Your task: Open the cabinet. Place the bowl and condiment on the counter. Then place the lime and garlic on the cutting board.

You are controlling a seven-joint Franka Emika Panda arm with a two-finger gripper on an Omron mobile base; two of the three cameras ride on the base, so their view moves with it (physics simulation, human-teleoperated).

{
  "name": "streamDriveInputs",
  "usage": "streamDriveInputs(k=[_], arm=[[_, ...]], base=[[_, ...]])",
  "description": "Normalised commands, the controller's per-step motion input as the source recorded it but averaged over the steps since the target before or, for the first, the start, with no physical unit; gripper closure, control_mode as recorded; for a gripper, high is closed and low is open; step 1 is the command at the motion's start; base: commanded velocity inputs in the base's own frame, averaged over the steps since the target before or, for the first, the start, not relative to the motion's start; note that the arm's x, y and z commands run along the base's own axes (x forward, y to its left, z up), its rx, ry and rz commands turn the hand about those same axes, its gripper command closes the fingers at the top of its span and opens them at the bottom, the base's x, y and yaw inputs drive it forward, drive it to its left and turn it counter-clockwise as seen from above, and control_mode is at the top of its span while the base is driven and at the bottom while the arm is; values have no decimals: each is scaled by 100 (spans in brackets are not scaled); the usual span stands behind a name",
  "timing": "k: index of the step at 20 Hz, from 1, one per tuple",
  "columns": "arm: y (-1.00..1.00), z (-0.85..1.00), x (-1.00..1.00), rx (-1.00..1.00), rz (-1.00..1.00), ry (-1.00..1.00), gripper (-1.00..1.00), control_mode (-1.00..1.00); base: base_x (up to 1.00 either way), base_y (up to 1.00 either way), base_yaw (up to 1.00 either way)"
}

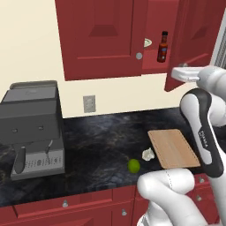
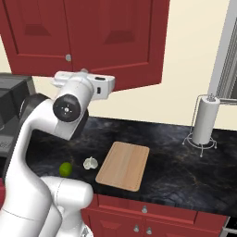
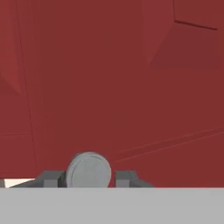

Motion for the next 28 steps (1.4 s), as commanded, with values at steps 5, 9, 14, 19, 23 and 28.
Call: streamDriveInputs(k=[5, 9, 14, 19, 23, 28], arm=[[-29, -1, -17, 2, 3, 0, -100, -100], [0, 0, -59, 0, 1, -10, -100, -100], [2, 0, -85, 0, 0, -13, -100, -100], [48, 13, -56, -4, -5, -4, -100, -100], [54, 16, -26, -10, -6, -3, -100, -100], [48, 4, -5, -13, -6, -2, -100, -100]], base=[[0, 0, 0], [0, 0, 0], [0, 0, 0], [0, 0, 0], [0, 0, 0], [0, 0, 0]])
